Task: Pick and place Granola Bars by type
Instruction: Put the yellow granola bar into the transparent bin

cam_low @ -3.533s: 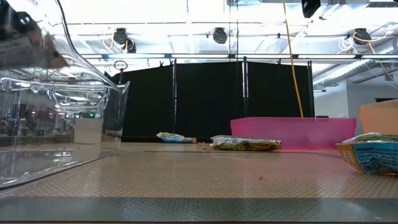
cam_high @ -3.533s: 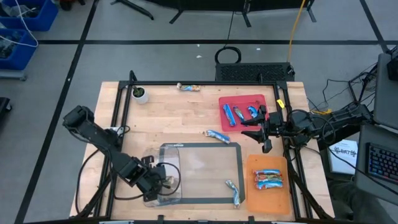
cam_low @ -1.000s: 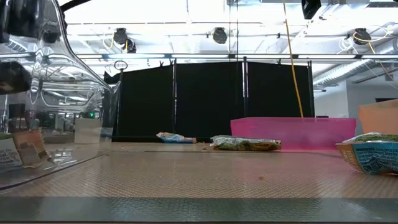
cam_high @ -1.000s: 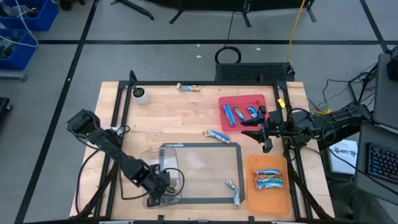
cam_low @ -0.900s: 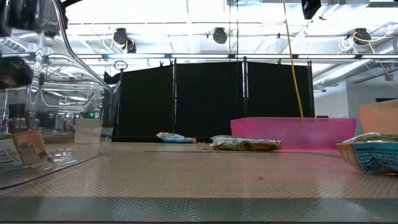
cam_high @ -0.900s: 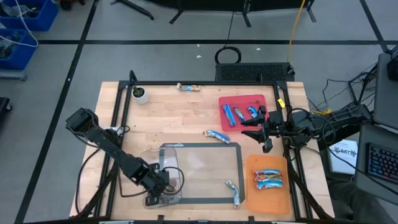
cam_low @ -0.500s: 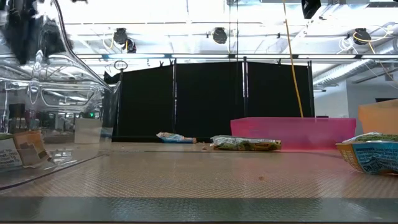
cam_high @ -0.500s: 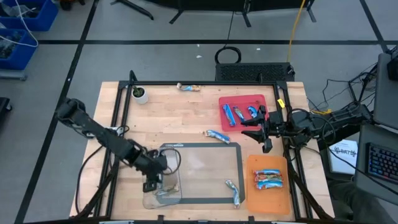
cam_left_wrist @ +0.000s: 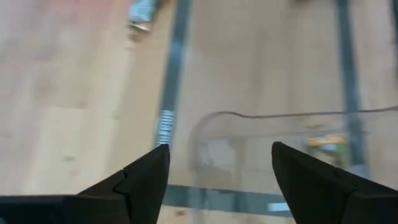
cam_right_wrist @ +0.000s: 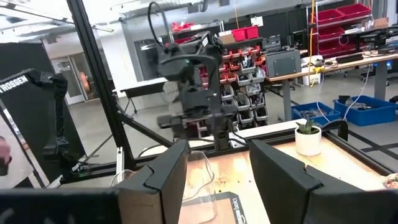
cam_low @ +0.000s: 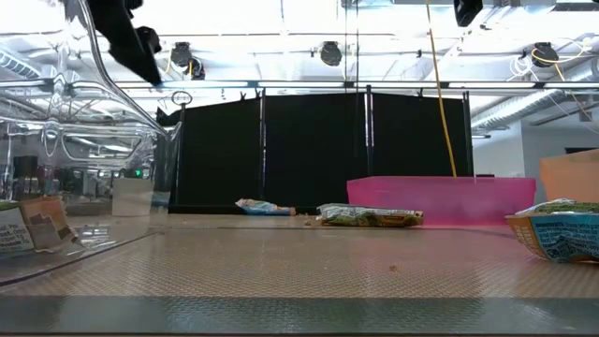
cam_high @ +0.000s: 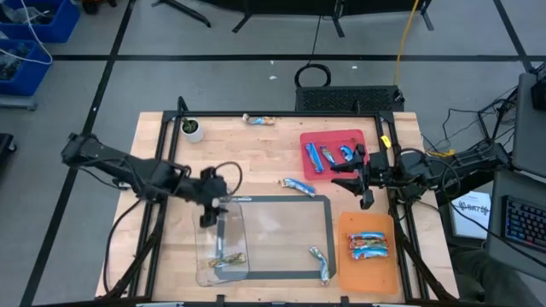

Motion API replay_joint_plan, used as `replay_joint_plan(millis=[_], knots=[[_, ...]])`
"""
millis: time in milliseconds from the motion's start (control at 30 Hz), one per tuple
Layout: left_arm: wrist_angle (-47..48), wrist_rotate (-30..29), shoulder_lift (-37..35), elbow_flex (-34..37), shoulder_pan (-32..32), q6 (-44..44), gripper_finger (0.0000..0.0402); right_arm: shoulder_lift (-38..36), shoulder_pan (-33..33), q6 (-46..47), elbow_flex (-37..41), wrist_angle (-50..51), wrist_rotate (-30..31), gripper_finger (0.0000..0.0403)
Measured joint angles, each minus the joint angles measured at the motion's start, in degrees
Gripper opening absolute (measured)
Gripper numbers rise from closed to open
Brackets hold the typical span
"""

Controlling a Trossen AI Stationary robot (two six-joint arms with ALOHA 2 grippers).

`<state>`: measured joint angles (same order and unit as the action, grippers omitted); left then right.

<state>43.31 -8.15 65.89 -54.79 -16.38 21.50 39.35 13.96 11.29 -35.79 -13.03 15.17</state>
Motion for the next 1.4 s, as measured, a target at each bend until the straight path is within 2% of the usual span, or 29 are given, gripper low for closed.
replay_joint_plan(millis=[167, 367, 567, 733, 1100, 1400], knots=[[5.0, -2.7, 0.0, -3.0, 7.8, -9.3, 0.0311, 0.0, 0.0, 0.0, 0.0, -0.5, 1.7, 0.0167], [5.2, -4.4, 0.1, -6.0, 18.0, -22.2, 0.033, 0.9, 0.0, 0.0, 0.0, -1.0, 3.1, 0.0167], [4.9, -4.4, 0.1, -10.5, 27.2, -33.1, 0.0324, 3.3, 0.0, 0.0, 0.0, -3.2, 6.0, 0.0167], [5.3, -3.6, 2.1, -14.2, 35.2, -42.1, 0.0313, 5.2, -0.1, 0.0, 0.0, -5.5, 6.1, 0.0167], [4.4, -2.5, 13.9, -22.5, 46.7, -58.0, 0.0345, 7.9, -0.1, 0.4, 0.0, -9.6, 6.2, 0.0167], [-1.9, -6.8, 23.8, -24.7, 53.4, -66.2, 0.0376, 10.2, -0.1, 1.5, 0.0, -11.9, 6.2, 0.0167]])
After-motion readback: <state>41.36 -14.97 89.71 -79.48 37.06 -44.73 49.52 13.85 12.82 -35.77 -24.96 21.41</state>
